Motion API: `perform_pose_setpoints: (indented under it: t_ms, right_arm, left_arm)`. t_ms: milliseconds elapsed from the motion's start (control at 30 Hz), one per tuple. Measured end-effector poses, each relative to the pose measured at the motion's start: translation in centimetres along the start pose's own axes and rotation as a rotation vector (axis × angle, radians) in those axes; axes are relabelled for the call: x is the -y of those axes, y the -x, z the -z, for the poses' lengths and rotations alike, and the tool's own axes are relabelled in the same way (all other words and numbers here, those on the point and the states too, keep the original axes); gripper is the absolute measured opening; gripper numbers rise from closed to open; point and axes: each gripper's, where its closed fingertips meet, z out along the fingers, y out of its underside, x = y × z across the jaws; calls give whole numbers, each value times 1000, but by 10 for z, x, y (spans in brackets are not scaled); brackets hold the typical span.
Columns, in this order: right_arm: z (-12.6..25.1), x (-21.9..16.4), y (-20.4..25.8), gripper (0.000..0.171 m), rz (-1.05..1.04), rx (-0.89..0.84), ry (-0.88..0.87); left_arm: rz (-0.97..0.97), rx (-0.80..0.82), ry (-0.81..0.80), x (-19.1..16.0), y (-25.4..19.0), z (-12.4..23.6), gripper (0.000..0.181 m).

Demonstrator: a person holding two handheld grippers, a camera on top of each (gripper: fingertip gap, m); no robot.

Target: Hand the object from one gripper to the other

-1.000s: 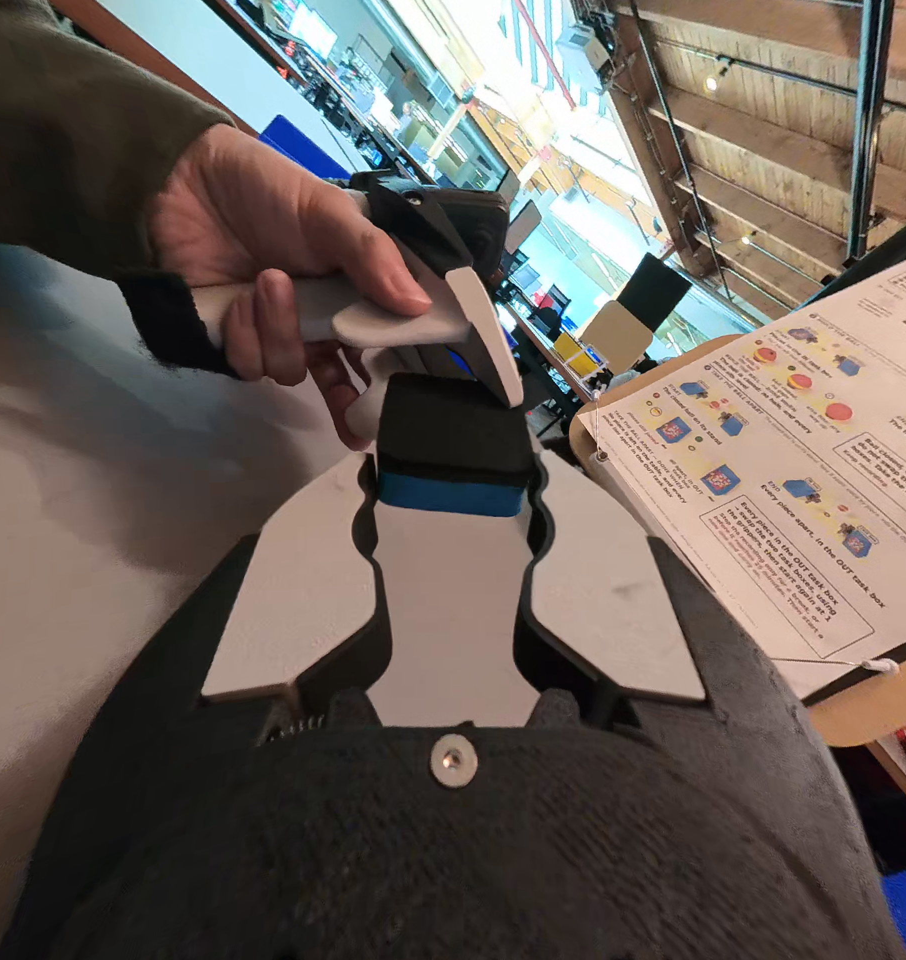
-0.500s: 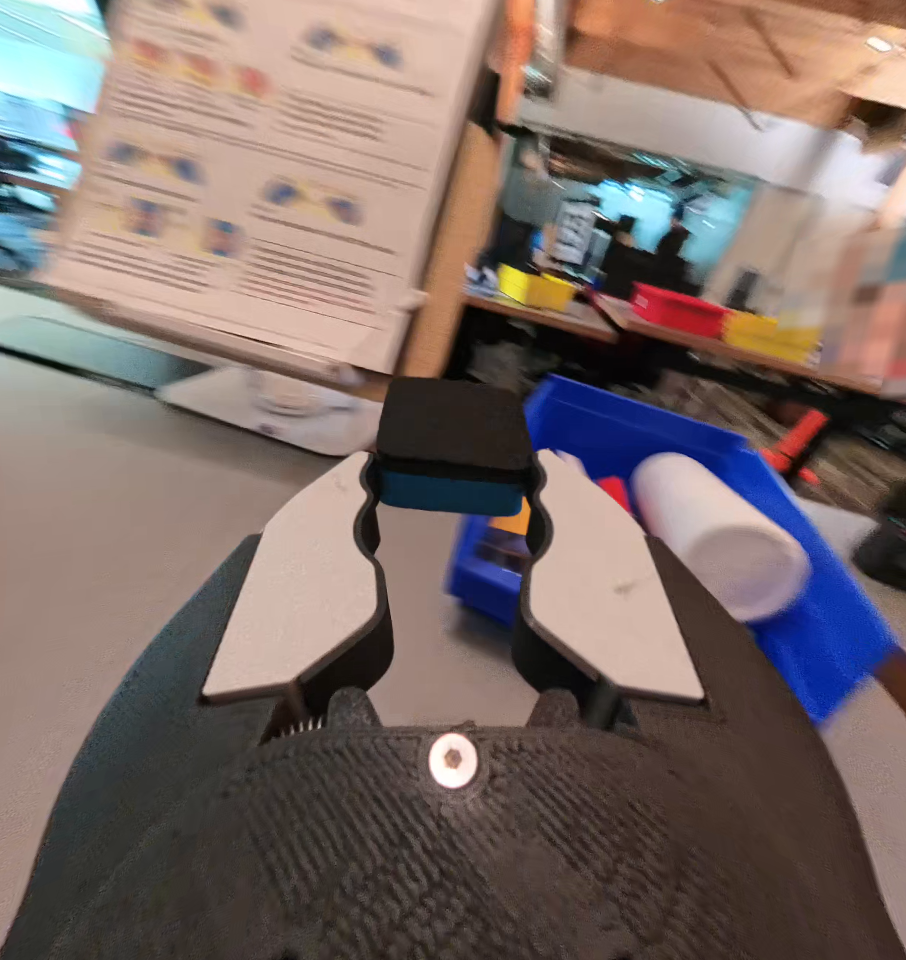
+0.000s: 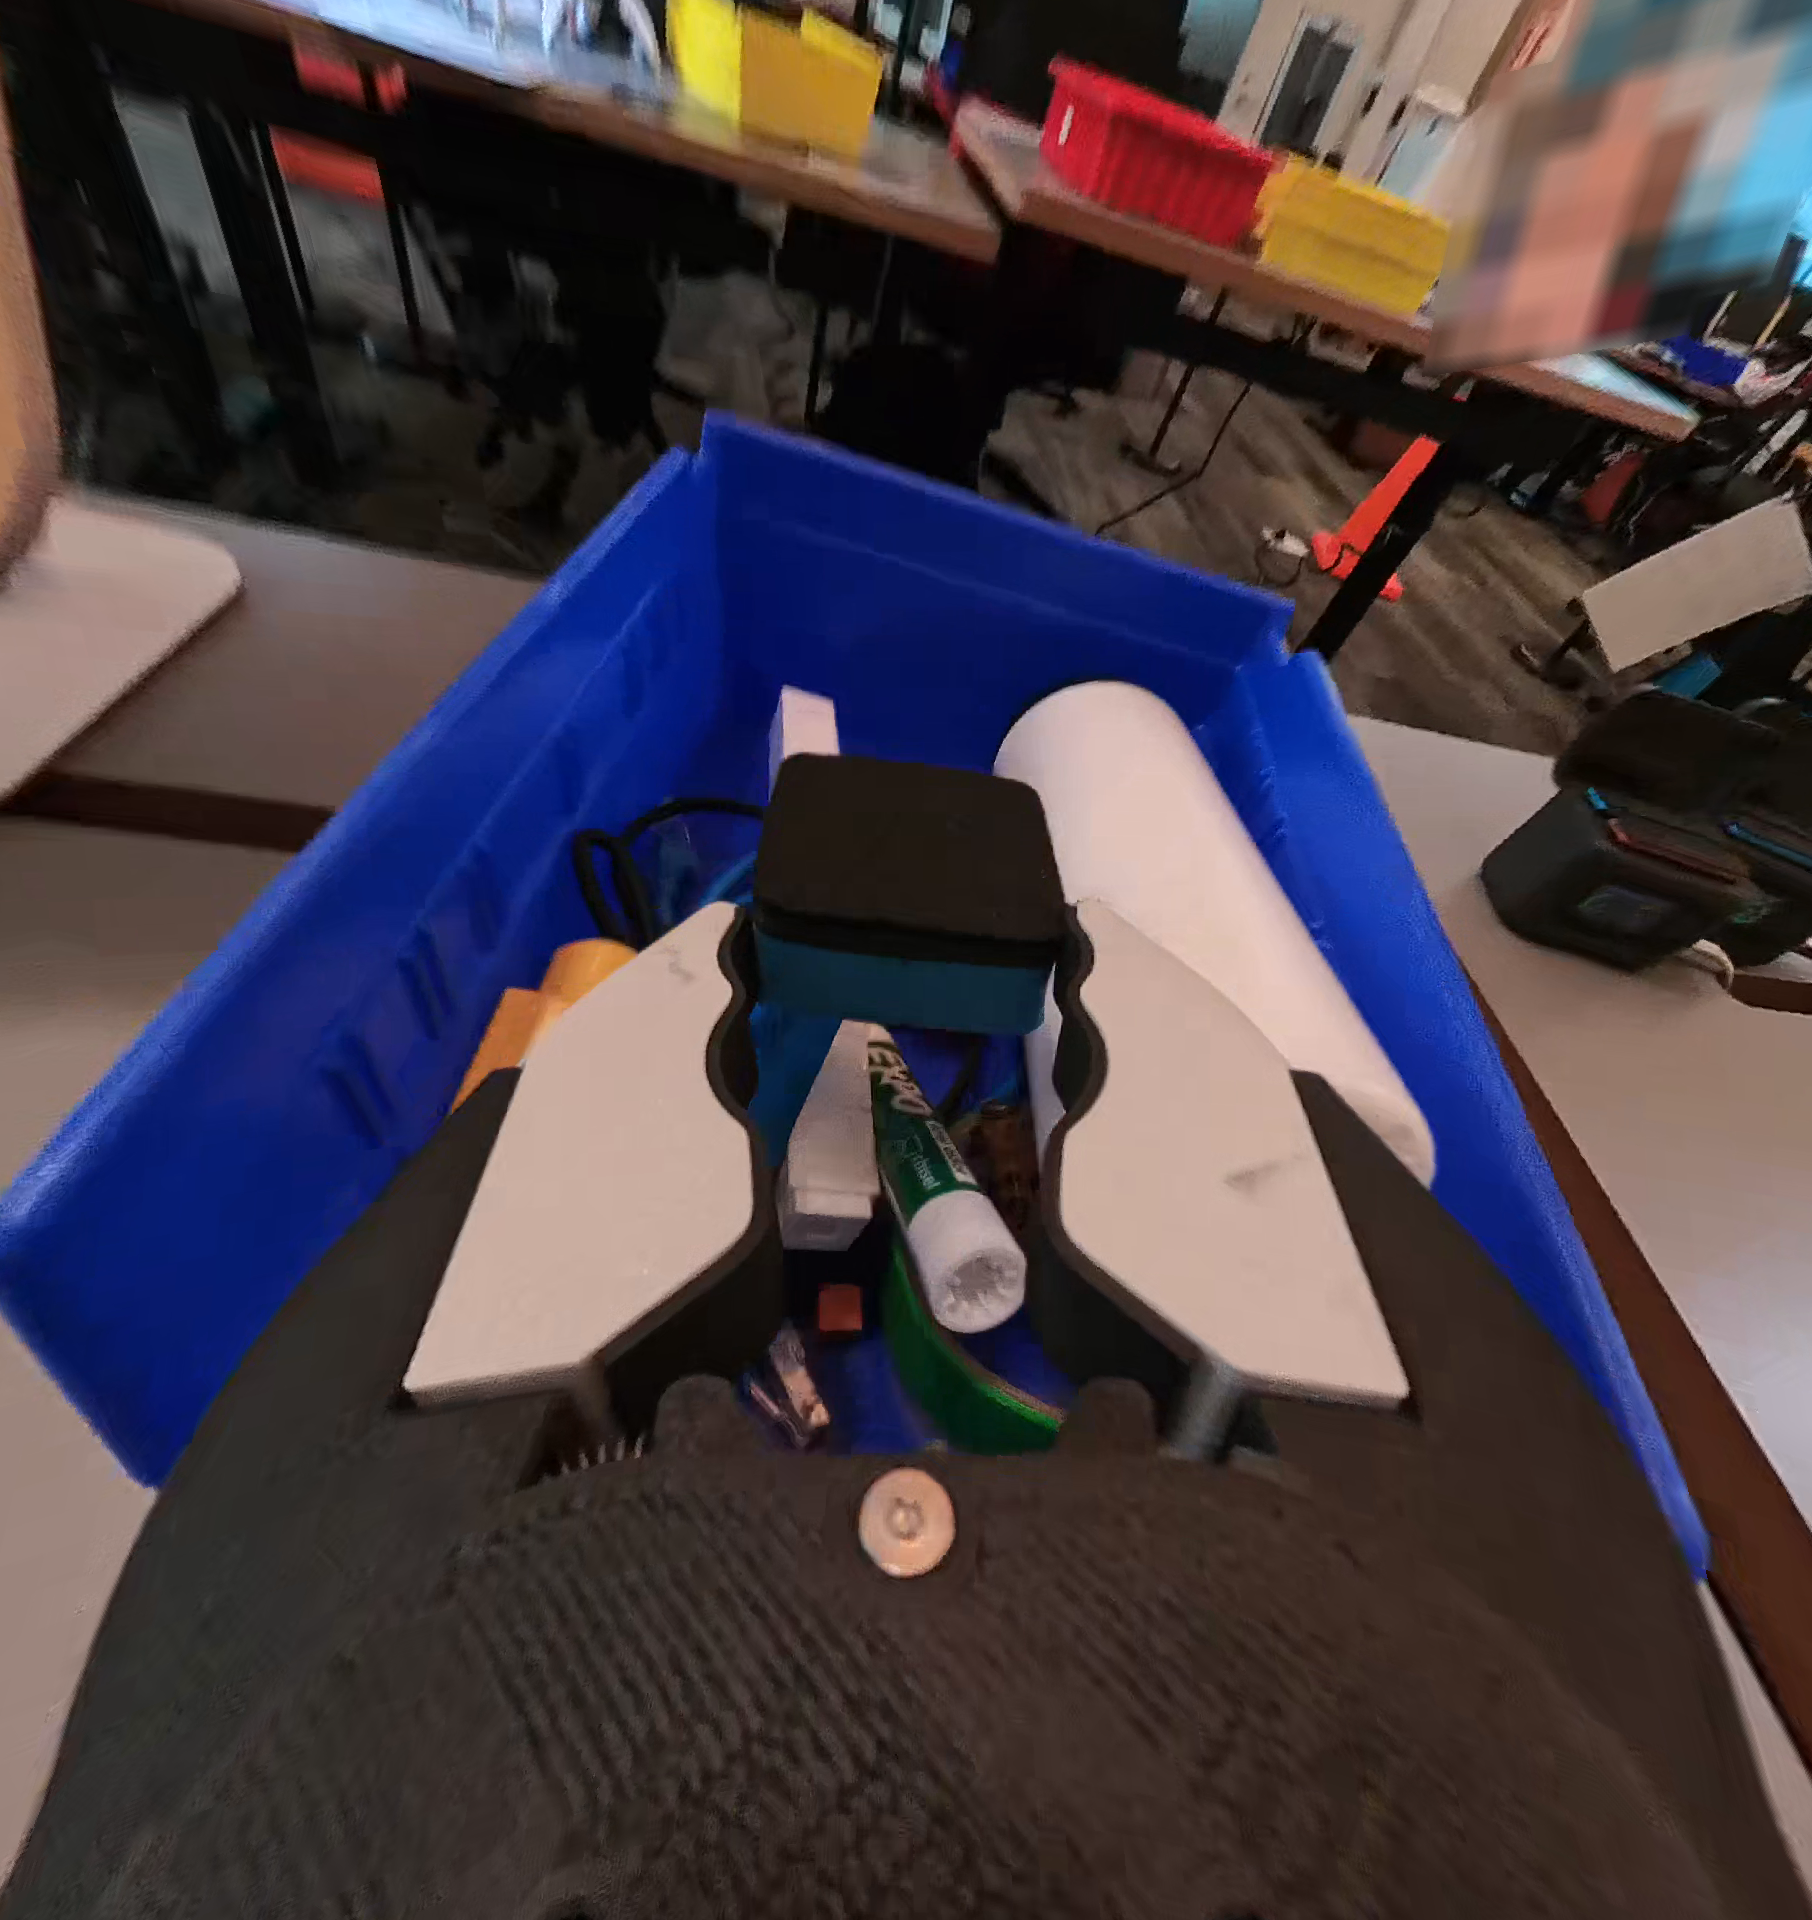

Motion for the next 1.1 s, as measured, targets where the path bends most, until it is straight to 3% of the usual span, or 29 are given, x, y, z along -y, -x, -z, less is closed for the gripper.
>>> perform_pose_setpoints:
  t_ms: [100,200,300,367,467,600,700,800,933,1100]
  right_arm:
    - [0,-1,1,58,60,-6,21]
    - [1,-3,-1,86,54,-7,18]
    - [8,1,3,103,28,14,38]
    - [21,10,11,104,24,36,16]
    - [50,24,40,105,-18,142,-51]
    - [101,28,105,104,-64,388,-140]
    - [133,12,145,102,-38,513,-158]
    - [149,2,164,102,-82,546,-191]
    - [153,-1,178,97,-173,598,-233]
    - [155,-9,184,97,-185,649,-235]
  left_arm:
    - [12,-1,9,0,0,-1,62]
    - [2,10,7,3,1,2,64]
    - [-17,46,-9,12,4,8,64]
    - [-35,66,-43,28,3,18,63]
    - [-74,164,-78,63,6,55,59]
    - [-97,507,-74,99,61,153,53]
    - [18,688,115,87,134,215,52]
    - [200,757,324,64,207,241,64]
    - [414,808,577,23,280,242,71]
    - [522,803,808,-20,313,223,73]
